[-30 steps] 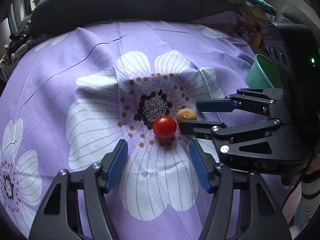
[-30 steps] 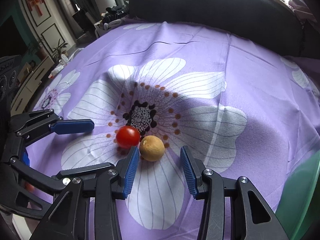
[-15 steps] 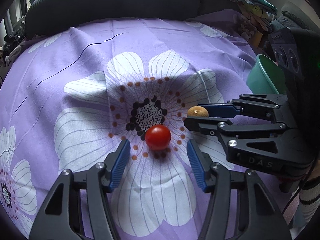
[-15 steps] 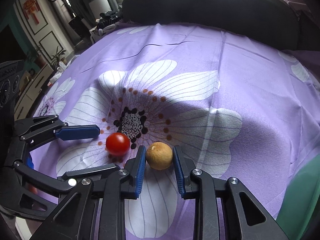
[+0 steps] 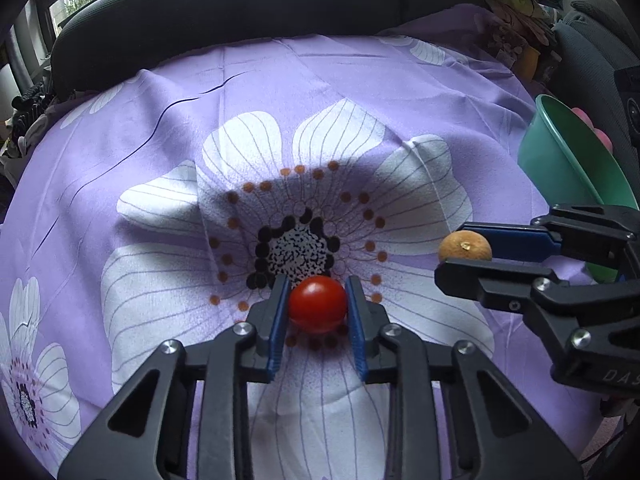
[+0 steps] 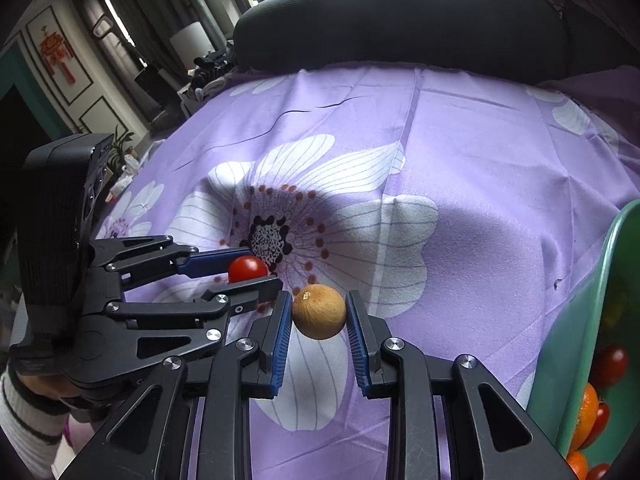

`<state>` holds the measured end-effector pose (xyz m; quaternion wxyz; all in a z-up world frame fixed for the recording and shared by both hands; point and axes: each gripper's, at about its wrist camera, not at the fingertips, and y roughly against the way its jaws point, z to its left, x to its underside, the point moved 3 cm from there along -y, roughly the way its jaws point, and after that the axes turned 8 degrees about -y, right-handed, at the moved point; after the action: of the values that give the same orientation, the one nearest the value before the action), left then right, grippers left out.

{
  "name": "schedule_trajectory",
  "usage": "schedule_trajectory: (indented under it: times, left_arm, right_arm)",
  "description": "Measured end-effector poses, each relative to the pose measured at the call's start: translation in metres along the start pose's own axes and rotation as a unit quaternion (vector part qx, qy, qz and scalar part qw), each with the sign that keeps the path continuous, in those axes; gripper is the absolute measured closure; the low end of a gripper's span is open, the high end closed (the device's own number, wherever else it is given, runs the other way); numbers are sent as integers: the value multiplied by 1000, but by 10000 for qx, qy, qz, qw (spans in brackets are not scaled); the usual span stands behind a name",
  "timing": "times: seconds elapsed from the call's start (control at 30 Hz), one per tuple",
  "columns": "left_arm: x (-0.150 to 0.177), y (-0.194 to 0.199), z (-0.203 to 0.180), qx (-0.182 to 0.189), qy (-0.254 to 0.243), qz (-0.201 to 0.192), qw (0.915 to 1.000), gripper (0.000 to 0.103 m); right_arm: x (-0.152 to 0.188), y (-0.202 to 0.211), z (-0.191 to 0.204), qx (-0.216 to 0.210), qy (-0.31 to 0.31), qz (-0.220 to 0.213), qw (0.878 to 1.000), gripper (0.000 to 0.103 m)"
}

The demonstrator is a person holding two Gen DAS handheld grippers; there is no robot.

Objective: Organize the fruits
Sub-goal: 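Carry the tomato and brown fruit together toward the green bowl with both grippers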

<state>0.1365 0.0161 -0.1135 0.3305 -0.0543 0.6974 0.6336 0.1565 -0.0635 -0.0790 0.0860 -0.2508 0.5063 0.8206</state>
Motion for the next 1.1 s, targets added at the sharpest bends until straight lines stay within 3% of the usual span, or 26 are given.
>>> schedule_trajectory:
  times: [0.67,1.1]
  left_arm:
    - [12,16,-6,-2,130,-53,9999,76]
    - [34,49,-19,-89,295,-226,9993,76]
  right_arm:
    - [8,8,7,55,81,-9,10000,74]
    - [37,27,24,69,420,-26,9991,74]
